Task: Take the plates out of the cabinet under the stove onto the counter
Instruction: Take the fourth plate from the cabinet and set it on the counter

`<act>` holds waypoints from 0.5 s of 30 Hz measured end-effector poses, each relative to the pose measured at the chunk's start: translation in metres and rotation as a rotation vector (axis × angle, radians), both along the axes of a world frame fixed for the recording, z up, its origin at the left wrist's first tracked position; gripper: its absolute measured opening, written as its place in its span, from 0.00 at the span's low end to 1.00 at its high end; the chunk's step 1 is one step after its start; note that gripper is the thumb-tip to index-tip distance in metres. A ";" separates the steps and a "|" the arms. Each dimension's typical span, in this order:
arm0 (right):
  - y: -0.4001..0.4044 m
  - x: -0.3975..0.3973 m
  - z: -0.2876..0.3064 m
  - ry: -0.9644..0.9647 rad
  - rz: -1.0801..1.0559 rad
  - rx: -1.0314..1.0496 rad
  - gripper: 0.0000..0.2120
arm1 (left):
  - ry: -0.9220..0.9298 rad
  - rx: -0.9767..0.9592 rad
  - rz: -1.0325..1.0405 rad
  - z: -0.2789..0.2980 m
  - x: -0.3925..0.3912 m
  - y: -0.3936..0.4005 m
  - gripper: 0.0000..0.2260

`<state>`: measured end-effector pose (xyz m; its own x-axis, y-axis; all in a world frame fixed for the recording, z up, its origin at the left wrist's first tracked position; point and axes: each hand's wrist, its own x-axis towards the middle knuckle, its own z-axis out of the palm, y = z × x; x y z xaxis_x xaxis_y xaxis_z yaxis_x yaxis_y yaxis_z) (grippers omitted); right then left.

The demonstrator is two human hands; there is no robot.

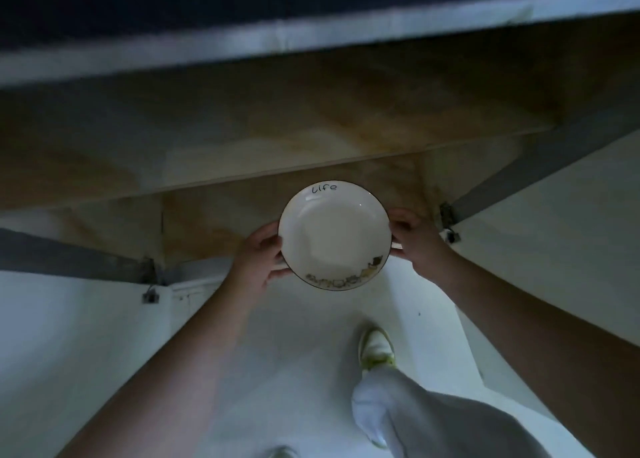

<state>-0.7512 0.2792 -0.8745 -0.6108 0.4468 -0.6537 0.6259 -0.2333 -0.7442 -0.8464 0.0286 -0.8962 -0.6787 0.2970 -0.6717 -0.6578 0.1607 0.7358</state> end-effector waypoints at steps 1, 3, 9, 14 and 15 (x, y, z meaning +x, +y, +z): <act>-0.003 0.006 0.013 -0.002 0.007 0.001 0.11 | -0.005 0.004 0.004 0.013 0.008 -0.005 0.14; -0.008 0.020 0.038 -0.014 0.032 -0.014 0.11 | -0.013 0.001 0.014 0.040 0.023 -0.014 0.14; -0.033 0.059 0.113 -0.011 -0.009 -0.021 0.09 | -0.050 0.002 0.097 0.119 0.066 -0.036 0.15; -0.056 0.092 0.189 -0.025 0.012 -0.005 0.11 | -0.054 0.029 0.114 0.197 0.104 -0.065 0.15; -0.061 0.101 0.205 -0.033 0.042 -0.005 0.12 | -0.054 0.029 0.112 0.212 0.113 -0.074 0.15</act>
<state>-0.6499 0.2181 -0.6693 -0.6069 0.4176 -0.6763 0.6597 -0.2100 -0.7216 -0.7330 -0.0452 -0.6843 -0.6716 0.2407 -0.7007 -0.7095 0.0632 0.7018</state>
